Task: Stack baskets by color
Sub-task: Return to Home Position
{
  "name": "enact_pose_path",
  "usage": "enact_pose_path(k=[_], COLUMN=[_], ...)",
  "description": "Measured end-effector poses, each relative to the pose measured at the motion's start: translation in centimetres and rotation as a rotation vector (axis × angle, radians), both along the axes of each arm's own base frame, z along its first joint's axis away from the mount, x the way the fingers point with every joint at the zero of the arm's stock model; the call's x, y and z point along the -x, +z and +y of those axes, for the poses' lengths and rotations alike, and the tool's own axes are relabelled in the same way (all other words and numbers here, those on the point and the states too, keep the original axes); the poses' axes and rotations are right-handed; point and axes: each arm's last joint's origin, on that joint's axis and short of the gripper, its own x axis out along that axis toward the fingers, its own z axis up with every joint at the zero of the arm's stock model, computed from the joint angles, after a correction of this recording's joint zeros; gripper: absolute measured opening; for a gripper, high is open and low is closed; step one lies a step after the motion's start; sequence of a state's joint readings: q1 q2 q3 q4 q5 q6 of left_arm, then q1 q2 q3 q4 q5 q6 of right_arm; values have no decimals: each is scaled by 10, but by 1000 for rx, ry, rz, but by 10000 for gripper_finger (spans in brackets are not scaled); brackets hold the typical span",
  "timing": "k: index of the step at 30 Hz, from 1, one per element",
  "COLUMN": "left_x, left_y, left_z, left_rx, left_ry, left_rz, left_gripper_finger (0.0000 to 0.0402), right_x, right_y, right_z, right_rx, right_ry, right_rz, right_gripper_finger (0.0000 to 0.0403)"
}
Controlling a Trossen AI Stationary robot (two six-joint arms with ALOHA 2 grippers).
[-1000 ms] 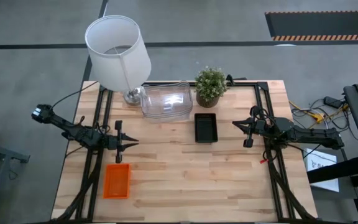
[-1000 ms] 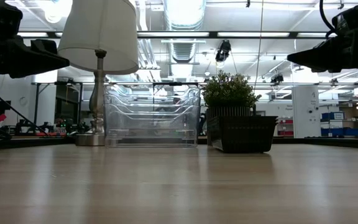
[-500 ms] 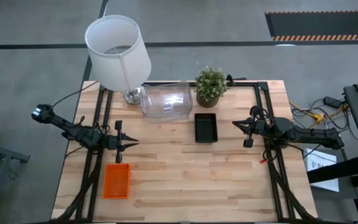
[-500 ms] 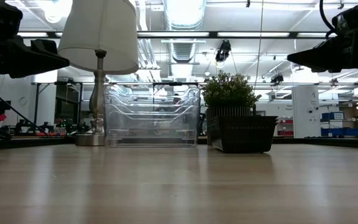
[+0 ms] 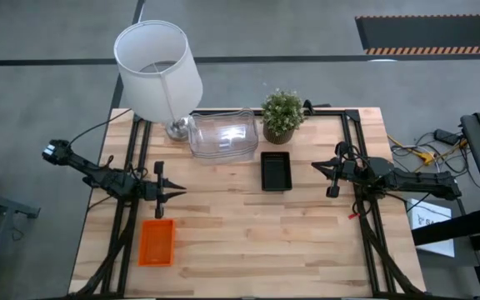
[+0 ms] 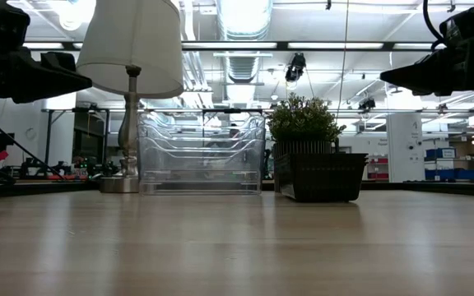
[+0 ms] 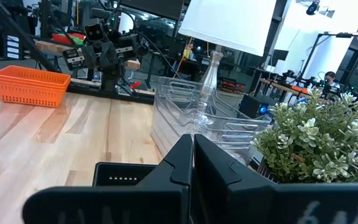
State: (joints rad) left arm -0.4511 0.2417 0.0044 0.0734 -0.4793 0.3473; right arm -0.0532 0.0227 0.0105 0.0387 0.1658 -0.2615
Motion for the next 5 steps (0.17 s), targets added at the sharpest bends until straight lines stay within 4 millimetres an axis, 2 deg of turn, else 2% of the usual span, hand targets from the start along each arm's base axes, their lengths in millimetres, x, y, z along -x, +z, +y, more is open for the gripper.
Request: enact_pose_path(k=[5], left_x=[0], left_y=[0], left_z=[0], left_rx=[0], left_ry=[1], left_rz=[0], left_gripper_finger=[33], right_x=[0], right_y=[0], right_z=[0], right_rx=[0], right_ry=[1], right_rz=[0], right_gripper_finger=[9])
